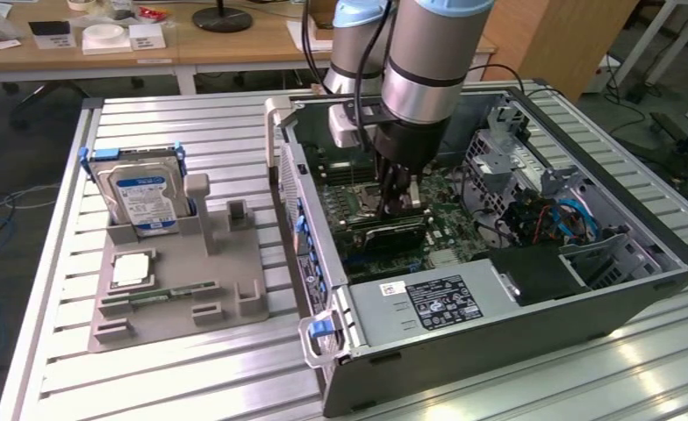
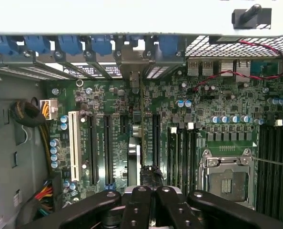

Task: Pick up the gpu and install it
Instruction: 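Press down on the gpu until it lock into place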

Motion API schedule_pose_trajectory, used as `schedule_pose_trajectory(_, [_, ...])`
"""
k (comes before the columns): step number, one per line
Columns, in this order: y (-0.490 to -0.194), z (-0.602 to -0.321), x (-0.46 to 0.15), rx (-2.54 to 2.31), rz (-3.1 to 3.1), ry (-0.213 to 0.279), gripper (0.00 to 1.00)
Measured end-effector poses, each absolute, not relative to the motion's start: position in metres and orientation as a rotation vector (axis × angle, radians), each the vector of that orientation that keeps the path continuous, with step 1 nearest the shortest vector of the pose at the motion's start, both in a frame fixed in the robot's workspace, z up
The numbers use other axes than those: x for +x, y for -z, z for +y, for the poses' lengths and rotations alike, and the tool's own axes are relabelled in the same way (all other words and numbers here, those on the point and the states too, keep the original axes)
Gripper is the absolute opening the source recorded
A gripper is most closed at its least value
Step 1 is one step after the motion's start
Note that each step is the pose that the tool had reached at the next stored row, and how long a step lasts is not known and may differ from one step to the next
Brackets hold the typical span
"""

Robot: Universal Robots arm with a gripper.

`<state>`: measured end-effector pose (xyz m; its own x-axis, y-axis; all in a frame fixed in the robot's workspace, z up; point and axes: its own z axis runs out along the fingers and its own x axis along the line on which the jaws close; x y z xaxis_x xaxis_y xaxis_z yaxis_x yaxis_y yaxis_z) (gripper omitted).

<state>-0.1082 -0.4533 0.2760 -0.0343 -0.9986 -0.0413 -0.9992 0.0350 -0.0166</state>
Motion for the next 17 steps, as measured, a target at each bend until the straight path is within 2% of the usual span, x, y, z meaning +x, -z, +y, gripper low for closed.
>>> schedule_pose_trajectory(17, [-0.2681,-0.4545,-0.1082,-2.154,2.23,-0.027,0.11])
